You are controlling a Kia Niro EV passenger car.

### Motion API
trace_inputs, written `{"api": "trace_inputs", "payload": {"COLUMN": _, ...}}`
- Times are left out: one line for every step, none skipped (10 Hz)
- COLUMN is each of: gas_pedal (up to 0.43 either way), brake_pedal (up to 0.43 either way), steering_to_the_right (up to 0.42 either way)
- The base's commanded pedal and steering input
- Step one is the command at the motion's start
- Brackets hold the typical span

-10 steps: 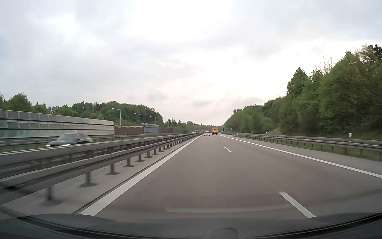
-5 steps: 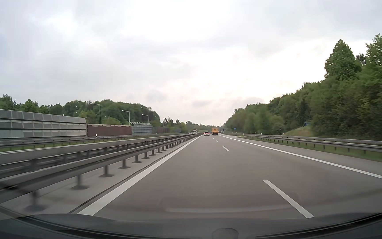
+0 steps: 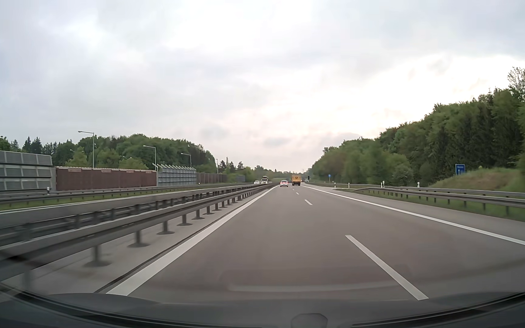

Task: Follow the waypoints while adhering to traffic rules and regulations

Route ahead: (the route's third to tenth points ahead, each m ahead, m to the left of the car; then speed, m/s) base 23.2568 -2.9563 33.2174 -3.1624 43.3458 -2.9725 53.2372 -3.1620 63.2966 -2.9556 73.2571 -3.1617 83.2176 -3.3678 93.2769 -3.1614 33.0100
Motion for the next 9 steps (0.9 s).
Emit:
{"api": "trace_inputs", "payload": {"gas_pedal": 0.197, "brake_pedal": 0.000, "steering_to_the_right": -0.001}}
{"api": "trace_inputs", "payload": {"gas_pedal": 0.209, "brake_pedal": 0.000, "steering_to_the_right": -0.001}}
{"api": "trace_inputs", "payload": {"gas_pedal": 0.220, "brake_pedal": 0.000, "steering_to_the_right": -0.001}}
{"api": "trace_inputs", "payload": {"gas_pedal": 0.220, "brake_pedal": 0.000, "steering_to_the_right": -0.001}}
{"api": "trace_inputs", "payload": {"gas_pedal": 0.220, "brake_pedal": 0.000, "steering_to_the_right": -0.001}}
{"api": "trace_inputs", "payload": {"gas_pedal": 0.220, "brake_pedal": 0.000, "steering_to_the_right": -0.001}}
{"api": "trace_inputs", "payload": {"gas_pedal": 0.220, "brake_pedal": 0.000, "steering_to_the_right": -0.001}}
{"api": "trace_inputs", "payload": {"gas_pedal": 0.220, "brake_pedal": 0.000, "steering_to_the_right": -0.001}}
{"api": "trace_inputs", "payload": {"gas_pedal": 0.220, "brake_pedal": 0.000, "steering_to_the_right": -0.001}}
